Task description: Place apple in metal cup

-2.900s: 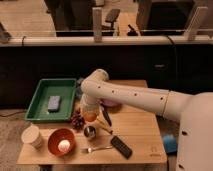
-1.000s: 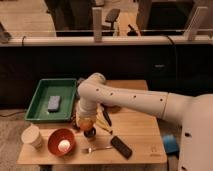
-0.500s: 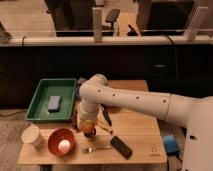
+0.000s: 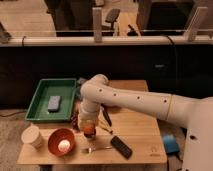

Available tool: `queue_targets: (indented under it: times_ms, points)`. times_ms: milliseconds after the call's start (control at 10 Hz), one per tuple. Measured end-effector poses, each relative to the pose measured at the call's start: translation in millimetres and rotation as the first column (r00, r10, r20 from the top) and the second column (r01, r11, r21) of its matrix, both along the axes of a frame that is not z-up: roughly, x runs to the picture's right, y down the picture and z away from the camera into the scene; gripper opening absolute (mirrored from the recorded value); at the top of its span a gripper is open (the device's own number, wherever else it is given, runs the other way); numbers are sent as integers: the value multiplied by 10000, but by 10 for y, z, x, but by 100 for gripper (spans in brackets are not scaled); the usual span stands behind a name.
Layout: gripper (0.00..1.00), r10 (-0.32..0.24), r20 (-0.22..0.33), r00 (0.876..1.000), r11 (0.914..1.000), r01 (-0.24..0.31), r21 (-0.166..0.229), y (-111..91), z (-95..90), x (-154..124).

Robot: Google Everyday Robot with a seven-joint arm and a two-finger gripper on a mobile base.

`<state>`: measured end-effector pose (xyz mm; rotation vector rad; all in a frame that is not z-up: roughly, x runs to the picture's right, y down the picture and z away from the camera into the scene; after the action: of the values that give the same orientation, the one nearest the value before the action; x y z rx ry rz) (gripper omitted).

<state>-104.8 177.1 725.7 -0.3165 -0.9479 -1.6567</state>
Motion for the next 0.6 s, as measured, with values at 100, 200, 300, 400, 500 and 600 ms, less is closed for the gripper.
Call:
queue_targets:
  times_ms: [100,200,300,400,500,600]
  points:
    - [78,8,-13,10000,10000,-8,-29,8,13,3]
    - [79,-7,-24,10000,10000,7,-45,13,15,7]
    - [80,-22,-22,10000,10000,22,-74,17,31,4]
    - [80,-39,-10,10000,9999,38,-97,18,42,0]
    - [80,-69,14,10000,9999,70,-118,17,51,-9]
    - [80,-90,53,9999,9999,91,-141,13,59,-23]
